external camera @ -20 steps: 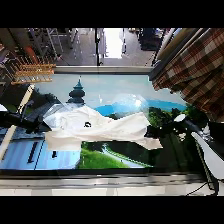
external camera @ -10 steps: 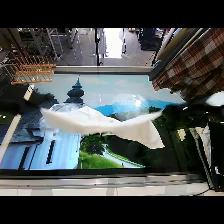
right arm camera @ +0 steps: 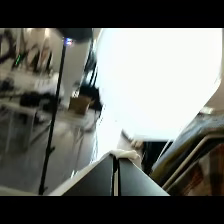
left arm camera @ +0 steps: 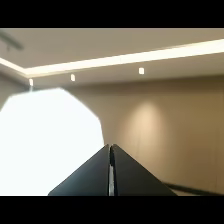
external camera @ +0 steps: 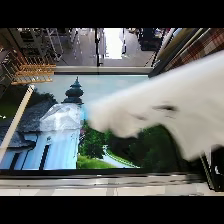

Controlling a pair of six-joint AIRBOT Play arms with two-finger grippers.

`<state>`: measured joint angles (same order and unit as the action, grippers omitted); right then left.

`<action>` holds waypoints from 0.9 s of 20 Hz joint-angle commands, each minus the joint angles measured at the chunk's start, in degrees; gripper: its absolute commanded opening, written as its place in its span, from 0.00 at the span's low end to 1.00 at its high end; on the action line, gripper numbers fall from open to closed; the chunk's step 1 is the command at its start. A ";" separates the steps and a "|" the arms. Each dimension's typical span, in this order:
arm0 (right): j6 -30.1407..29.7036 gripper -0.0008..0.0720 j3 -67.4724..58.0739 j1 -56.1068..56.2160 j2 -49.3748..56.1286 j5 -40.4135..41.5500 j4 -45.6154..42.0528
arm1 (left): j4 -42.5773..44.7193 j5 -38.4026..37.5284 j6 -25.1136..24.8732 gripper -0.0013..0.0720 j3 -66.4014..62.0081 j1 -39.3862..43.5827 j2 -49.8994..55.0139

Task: Fold the clothes and pants, and hang the long-sleeved shirts on hangers.

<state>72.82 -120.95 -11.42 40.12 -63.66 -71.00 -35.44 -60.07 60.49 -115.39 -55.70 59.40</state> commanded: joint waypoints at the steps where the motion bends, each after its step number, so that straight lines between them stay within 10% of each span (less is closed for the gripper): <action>1: -0.44 0.03 -6.03 -0.02 -2.36 4.83 0.00 | -7.04 6.97 -2.03 0.02 -2.16 -11.32 -5.77; 7: -5.05 0.03 8.50 0.00 4.44 -0.04 14.99 | 39.89 -24.76 11.52 0.05 -0.83 -2.71 -6.19; 8: -5.05 0.03 8.98 0.02 7.06 -1.22 17.38 | 43.17 -25.59 11.43 0.05 1.25 0.31 -6.21; 11: -7.34 0.03 8.96 0.04 15.50 -0.66 29.92 | 46.21 -26.03 9.18 0.52 10.86 10.60 -5.33; 14: -10.99 0.03 8.96 5.35 23.56 3.91 46.29 | 47.56 -26.23 6.86 0.52 20.04 19.61 -2.16; 18: -19.89 0.03 3.45 23.96 30.75 22.75 45.59 | 59.34 -26.75 6.16 0.52 29.88 29.35 2.99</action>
<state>59.33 -114.37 2.37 65.56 -53.47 -29.17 14.96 -85.73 67.46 -92.33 -33.19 59.42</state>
